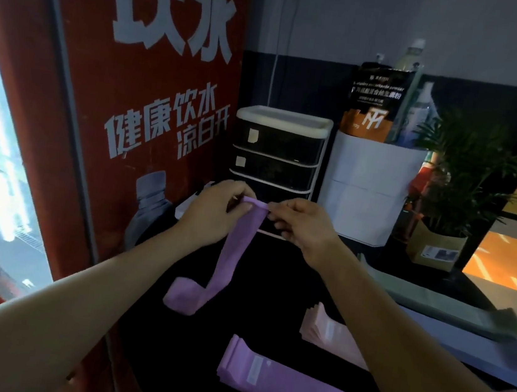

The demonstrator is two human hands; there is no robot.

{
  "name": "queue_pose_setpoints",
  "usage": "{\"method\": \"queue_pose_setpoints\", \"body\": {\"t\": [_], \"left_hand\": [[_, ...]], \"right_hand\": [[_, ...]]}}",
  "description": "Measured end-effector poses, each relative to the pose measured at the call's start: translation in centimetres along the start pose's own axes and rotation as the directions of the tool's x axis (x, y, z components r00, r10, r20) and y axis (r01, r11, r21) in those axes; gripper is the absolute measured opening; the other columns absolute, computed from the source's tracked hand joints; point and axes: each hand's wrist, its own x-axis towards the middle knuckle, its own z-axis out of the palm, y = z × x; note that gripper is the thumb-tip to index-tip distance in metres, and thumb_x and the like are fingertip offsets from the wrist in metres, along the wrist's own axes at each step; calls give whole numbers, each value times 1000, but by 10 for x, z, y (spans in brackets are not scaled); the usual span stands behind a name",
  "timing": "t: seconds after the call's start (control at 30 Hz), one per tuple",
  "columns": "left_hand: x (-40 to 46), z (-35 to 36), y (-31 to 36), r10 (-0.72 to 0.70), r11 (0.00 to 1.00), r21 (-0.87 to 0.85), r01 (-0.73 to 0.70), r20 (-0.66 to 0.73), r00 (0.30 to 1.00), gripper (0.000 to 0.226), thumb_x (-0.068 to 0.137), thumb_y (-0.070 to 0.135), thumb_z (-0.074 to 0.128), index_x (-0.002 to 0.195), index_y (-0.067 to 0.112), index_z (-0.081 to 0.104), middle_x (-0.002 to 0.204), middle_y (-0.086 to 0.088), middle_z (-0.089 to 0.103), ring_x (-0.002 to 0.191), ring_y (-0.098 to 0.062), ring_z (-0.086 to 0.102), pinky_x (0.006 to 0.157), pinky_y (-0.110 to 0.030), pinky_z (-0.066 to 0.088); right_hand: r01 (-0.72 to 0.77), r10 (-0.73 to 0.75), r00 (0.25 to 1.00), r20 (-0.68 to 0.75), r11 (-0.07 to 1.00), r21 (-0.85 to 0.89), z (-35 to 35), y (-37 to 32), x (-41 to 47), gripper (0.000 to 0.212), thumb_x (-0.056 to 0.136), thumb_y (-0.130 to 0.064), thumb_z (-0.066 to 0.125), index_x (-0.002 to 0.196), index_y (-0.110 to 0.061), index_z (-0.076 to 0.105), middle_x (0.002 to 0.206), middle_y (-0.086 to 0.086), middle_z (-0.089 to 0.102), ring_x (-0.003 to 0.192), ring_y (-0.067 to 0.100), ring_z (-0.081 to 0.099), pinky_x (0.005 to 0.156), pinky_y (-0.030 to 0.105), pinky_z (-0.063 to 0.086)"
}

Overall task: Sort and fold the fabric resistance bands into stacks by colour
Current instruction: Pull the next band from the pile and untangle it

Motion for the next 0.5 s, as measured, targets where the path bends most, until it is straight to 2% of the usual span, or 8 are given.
{"method": "queue_pose_setpoints", "body": {"t": [0.1,0.17,0.23,0.33,0.43,0.47,0.5], "left_hand": [[15,-12,9,-11,997,-70,17,78,997,11,95,16,51,99,18,61,92,1,61,80,-7,54,65,-9,39],[26,-18,18,-1,992,-124,15,115,993,11,95,17,51,98,18,62,91,-1,62,81,-10,56,64,-11,40],[35,-22,27,15,988,-153,4,128,992,13,95,17,51,99,16,63,92,0,63,81,-9,57,67,-13,42],[46,-27,39,-6,982,-186,19,71,997,9,95,19,52,96,16,61,88,2,61,79,-8,56,68,-19,44],[52,-33,49,-184,960,-228,163,-70,980,19,94,32,52,86,15,57,78,3,56,68,-7,52,58,-16,40],[54,-34,54,-281,918,-301,259,-30,959,28,94,39,50,85,14,58,77,2,57,65,-8,53,56,-16,41],[54,-35,60,-372,843,-394,367,68,926,37,93,46,47,84,12,59,76,1,59,66,-9,55,59,-18,43]], "right_hand": [[159,-156,987,36,980,-122,-12,-11,-1,26,79,-19,74,100,-13,61,99,5,64,89,16,61,75,25,50],[274,-261,960,99,950,-149,-14,-20,-2,31,78,-11,74,106,-9,61,105,8,64,94,20,62,84,30,54],[394,-379,919,110,895,-208,-13,-30,-5,19,81,-7,69,99,-9,63,96,5,65,85,15,62,79,26,53],[460,-498,867,-10,808,-367,-14,-44,0,6,87,-14,64,91,-10,65,85,5,66,78,18,63,73,29,53],[463,-564,821,-88,749,-474,-18,-55,6,2,86,-15,64,88,-15,65,82,-2,65,78,15,64,72,30,55],[470,-579,809,-99,739,-483,-19,-58,7,3,86,-14,64,87,-16,65,80,-3,64,77,14,63,70,27,55],[480,-595,798,-98,726,-492,-19,-60,6,3,86,-13,64,86,-16,66,78,-5,63,75,12,62,67,22,53]]}}
